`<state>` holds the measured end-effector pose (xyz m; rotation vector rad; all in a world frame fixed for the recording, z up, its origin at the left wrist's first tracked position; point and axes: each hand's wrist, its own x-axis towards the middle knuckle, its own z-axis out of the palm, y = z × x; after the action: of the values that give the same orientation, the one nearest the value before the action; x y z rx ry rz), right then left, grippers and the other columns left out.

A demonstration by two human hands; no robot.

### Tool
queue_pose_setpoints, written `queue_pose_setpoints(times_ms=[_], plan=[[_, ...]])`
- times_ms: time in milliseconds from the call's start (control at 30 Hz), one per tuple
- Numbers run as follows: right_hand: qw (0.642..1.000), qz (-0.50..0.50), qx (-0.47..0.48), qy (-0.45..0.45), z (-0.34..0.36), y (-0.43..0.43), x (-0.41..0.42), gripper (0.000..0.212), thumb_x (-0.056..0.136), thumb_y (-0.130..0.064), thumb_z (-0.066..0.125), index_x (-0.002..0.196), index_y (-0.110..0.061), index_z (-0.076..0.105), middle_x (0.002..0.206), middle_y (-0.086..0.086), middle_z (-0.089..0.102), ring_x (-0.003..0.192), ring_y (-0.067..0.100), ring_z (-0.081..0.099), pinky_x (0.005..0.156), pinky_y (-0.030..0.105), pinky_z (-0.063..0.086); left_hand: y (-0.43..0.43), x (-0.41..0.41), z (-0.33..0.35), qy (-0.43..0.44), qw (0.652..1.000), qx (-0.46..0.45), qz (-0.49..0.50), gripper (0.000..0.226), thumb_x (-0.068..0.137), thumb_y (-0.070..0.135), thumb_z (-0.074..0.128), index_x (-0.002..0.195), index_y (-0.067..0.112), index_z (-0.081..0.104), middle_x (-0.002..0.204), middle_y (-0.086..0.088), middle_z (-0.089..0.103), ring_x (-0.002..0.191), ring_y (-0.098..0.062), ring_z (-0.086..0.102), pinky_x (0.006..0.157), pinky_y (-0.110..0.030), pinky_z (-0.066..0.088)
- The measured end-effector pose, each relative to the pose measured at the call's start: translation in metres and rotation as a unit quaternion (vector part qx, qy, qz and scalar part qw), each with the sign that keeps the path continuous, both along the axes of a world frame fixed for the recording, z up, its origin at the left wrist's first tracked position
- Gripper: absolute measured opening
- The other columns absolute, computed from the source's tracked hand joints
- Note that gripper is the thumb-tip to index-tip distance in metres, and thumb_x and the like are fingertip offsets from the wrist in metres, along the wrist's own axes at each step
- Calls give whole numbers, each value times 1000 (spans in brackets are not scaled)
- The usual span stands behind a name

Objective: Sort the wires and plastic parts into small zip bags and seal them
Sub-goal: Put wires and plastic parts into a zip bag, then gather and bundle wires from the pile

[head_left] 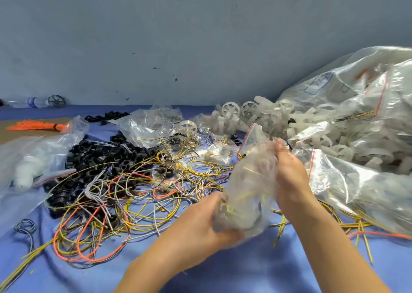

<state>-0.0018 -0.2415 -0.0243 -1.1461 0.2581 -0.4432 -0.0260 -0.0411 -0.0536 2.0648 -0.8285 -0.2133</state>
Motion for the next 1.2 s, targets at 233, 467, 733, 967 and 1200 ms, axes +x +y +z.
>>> queue_pose_setpoints(times_ms=[233,467,733,967,1200], plan=[[938,281,-201,20,-15,5,-9,48,81,-70,59,114,-36,69,117,-11,70,113,6,63,96,39,50,-3,31,16,213,935,-269,88,43,71,35,72,110,16,70,98,-1,76,75,-11,71,57,-21,53],[955,295,-42,6,-1,-20,-41,22,88,-40,69,108,-29,71,103,0,71,92,16,68,60,27,51,-51,28,24,205,905,-373,23,47,92,49,56,124,15,63,119,-14,68,110,-31,66,96,-46,52],[969,-127,154,-144,41,-122,-67,32,82,-29,73,112,-18,67,102,-3,71,95,10,67,64,22,55,-96,32,12,327,844,-413,98,36,86,47,54,109,24,69,110,-6,72,98,-19,71,77,-45,58],[887,-395,239,21,29,-188,-88,38,97,-34,51,124,-7,52,107,5,60,87,21,59,76,36,55,-112,33,5,345,853,-367,136,33,90,45,49,106,23,68,97,-5,73,85,-24,68,75,-39,48],[935,-251,249,-21,45,-158,-81,56,102,-31,43,146,2,30,145,23,41,129,30,49,105,36,44,-113,33,5,355,846,-352,184,29,98,39,47,105,19,67,94,-6,72,80,-24,68,74,-38,50]])
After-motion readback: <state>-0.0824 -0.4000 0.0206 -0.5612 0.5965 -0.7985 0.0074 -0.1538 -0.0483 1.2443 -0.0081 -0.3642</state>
